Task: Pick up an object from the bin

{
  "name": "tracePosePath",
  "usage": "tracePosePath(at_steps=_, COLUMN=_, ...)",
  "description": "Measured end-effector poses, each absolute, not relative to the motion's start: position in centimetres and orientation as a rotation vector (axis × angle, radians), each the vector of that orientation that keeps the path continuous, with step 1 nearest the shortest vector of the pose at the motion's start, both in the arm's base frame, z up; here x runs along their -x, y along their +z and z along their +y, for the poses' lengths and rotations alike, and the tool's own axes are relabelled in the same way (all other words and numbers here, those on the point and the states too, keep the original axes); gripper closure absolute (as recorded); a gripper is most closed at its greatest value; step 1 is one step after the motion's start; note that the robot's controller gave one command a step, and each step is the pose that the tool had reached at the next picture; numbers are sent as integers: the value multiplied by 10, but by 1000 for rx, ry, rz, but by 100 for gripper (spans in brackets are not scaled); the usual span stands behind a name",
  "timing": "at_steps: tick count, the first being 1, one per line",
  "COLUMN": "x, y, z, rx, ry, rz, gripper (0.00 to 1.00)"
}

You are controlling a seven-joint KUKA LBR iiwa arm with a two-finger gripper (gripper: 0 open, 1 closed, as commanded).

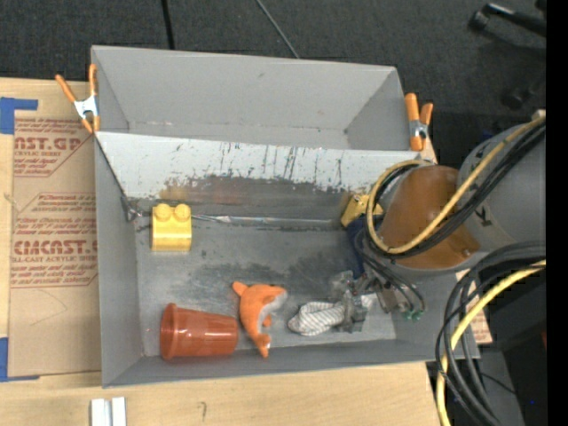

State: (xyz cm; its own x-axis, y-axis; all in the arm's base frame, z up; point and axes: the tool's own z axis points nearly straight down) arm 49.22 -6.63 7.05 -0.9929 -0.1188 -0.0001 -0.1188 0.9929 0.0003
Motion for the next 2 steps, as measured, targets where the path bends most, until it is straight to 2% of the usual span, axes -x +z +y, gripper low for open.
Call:
tracePosePath(at_steps=1, x=-492, y=70, z=-66, rx=187, ry=0, rz=3136, gripper=100)
tracePosePath(at_steps=2, x=-514, y=208, z=-66, rx=202, ry=-1, rz=3133, gripper=100)
